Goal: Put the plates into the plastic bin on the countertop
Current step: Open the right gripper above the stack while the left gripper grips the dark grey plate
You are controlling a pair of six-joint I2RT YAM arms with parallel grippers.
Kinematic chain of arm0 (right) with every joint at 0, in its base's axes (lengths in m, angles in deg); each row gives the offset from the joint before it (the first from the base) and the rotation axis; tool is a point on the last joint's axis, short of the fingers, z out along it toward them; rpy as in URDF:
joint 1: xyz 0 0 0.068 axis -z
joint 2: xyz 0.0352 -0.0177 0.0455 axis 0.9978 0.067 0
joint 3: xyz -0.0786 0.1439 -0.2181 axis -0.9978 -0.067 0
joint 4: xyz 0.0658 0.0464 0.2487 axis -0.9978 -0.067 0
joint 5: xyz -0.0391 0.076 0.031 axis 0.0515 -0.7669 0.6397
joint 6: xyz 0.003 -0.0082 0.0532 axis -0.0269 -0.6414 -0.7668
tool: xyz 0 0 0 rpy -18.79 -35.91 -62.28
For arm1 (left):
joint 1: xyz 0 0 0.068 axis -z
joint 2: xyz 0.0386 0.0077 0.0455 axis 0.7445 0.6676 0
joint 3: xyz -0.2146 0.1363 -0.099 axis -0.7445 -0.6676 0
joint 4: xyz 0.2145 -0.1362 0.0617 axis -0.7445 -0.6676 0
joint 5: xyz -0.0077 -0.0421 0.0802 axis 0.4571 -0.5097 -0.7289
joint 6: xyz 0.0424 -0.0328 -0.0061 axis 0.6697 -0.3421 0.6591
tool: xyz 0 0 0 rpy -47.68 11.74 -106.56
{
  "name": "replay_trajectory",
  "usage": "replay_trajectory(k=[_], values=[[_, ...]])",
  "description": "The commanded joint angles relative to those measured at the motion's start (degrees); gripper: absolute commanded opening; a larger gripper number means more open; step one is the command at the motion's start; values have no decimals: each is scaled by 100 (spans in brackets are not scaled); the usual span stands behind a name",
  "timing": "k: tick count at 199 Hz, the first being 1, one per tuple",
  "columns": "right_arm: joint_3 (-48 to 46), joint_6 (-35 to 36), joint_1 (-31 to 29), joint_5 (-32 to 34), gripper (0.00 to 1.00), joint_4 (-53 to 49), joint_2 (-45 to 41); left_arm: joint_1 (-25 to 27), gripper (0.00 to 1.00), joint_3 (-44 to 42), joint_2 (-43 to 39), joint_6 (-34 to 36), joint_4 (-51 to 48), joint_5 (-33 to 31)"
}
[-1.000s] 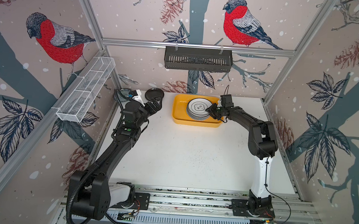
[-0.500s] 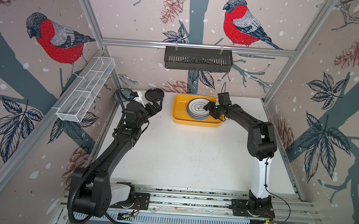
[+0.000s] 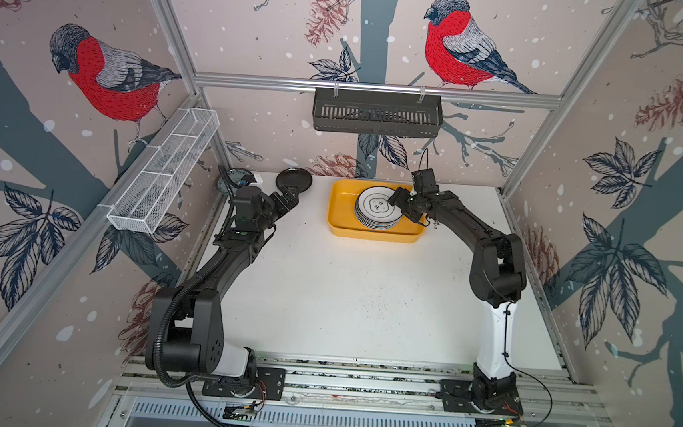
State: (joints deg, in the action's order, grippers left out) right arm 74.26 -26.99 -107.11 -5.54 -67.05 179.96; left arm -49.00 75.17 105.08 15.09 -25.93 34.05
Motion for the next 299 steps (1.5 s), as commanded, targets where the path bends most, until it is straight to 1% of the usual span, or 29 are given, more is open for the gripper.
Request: replay_trajectory(k=[1, 24, 34, 37, 46, 52, 56, 58, 75, 110, 127, 150, 157, 172, 198, 245, 273, 299], values=[[51, 91, -62, 213, 81, -3, -1, -207, 96, 168, 236, 145, 78, 375], [25, 125, -138, 310, 85, 171, -98, -433, 96, 332, 695, 129, 26, 669], [-2, 116, -196, 484, 87, 234, -182, -503, 96, 333, 903, 127, 43, 752], [-15, 104, -218, 565, 88, 252, -214, -515, 96, 475, 963, 122, 54, 760], [-72, 116, -281, 788, 91, 311, -322, -566, 96, 556, 1153, 126, 94, 838], [-125, 125, -321, 930, 93, 356, -407, -592, 96, 603, 1288, 123, 137, 888], [-169, 126, -347, 1021, 99, 391, -471, -613, 95, 641, 1369, 129, 170, 934], [-189, 126, -359, 1052, 100, 402, -504, -619, 95, 660, 1423, 124, 189, 952], [-402, 126, -427, 1279, 100, 558, -774, -698, 93, 906, 1801, 65, 258, 1137], [-748, 211, -487, 1579, 100, 861, -1287, -807, 92, 1475, 2561, -130, 322, 1139], [-870, 231, -511, 1753, 100, 972, -1481, -817, 90, 1852, 3025, -342, 175, 1099], [-1054, 284, -535, 1874, 100, 1221, -1665, -817, 88, 2225, 3583, -756, 323, 1169], [-1097, 284, -534, 1894, 100, 1292, -1690, -817, 87, 2298, 3721, -877, 336, 1099], [-1122, 262, -524, 1913, 99, 1380, -1679, -817, 86, 2478, 3945, -1101, 378, 969], [-950, 285, -510, 1938, 100, 1240, -1526, -799, 85, 2800, 4306, -1420, 503, 774], [-605, 153, -403, 1649, 100, 1028, -1124, -656, 83, 3699, 5098, -1829, 438, 703], [-315, 126, -366, 1528, 100, 847, -889, -558, 81, 4110, 5539, -2092, 601, 659], [-132, 144, -347, 1549, 100, 710, -781, -499, 78, 4377, 5885, -2344, 637, 537]])
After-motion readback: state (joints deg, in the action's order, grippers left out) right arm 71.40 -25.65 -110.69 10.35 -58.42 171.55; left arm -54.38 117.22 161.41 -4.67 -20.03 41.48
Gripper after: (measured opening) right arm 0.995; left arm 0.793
